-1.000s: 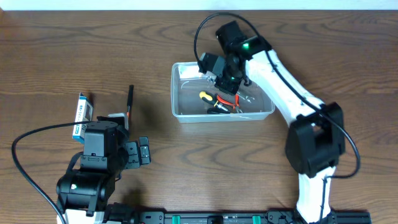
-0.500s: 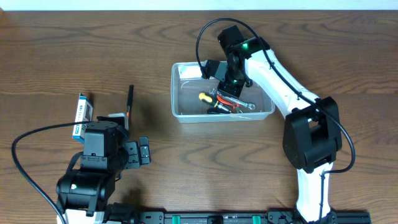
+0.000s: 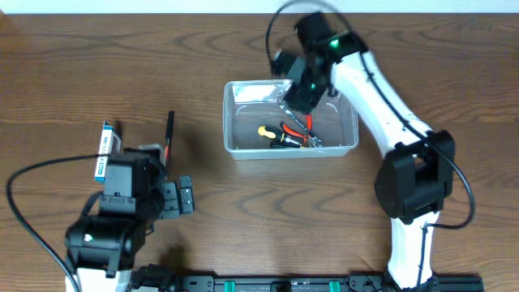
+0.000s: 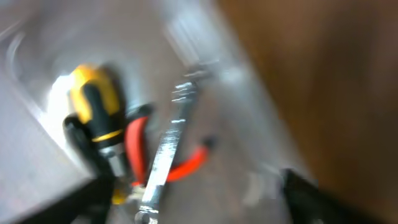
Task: Pack container
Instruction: 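Carry the wrench into the container and release it, then lower the left gripper onto the orange pry tool and grasp it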
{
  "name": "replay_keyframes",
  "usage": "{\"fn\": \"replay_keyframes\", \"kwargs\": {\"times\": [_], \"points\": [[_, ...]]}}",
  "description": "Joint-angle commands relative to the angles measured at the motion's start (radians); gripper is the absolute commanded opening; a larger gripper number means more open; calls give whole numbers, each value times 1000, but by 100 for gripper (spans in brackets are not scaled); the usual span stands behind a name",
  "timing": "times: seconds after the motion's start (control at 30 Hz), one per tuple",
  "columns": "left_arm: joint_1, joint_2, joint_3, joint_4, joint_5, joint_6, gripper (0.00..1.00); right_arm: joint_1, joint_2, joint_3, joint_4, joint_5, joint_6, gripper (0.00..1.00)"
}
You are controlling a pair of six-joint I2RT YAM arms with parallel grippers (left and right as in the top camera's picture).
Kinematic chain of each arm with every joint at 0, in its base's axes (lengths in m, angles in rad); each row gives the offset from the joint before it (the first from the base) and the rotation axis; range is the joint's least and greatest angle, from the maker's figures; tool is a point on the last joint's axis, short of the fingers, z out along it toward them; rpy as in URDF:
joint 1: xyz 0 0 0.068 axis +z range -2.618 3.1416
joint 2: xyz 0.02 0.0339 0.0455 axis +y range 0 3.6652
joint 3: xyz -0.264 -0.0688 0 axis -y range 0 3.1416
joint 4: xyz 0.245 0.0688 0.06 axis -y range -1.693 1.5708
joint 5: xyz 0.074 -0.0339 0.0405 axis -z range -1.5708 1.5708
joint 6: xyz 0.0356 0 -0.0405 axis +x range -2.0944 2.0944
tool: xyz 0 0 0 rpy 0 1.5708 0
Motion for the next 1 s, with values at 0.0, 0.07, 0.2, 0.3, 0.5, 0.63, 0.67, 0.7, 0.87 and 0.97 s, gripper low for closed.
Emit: {"fn": "replay_keyframes", "kwargs": {"times": [0.0, 0.07, 0.2, 0.3, 0.5, 0.63, 0.67, 0.7, 0.87, 0.97], "points": [[32, 122, 187, -93, -63, -5, 98, -77, -150, 125, 0, 116, 206, 99], [75, 221, 283, -179, -66, 55, 98, -138, -201, 156, -16, 141, 293, 99], [173, 389, 336, -184, -66, 171, 98, -303, -283, 161, -92, 142, 442, 99], [208, 479, 320, -136, -65, 197, 98, -442, -303, 161, -165, 140, 523, 99], [208, 552, 200, 81, -64, 262, 98, -676, -302, 130, -235, 32, 584, 99], [207, 560, 100, 222, -50, 342, 98, -758, -302, 96, -230, -46, 584, 99], [208, 562, 79, 248, -50, 352, 98, -768, -302, 89, -227, -46, 583, 99], [208, 565, 56, 272, -50, 364, 98, -774, -302, 82, -222, -46, 583, 99], [208, 606, -26, 343, -49, 367, 98, -771, -302, 53, -200, -47, 580, 99], [208, 647, -45, 376, -36, 367, 98, -767, -302, 42, -193, -47, 579, 99]]}}
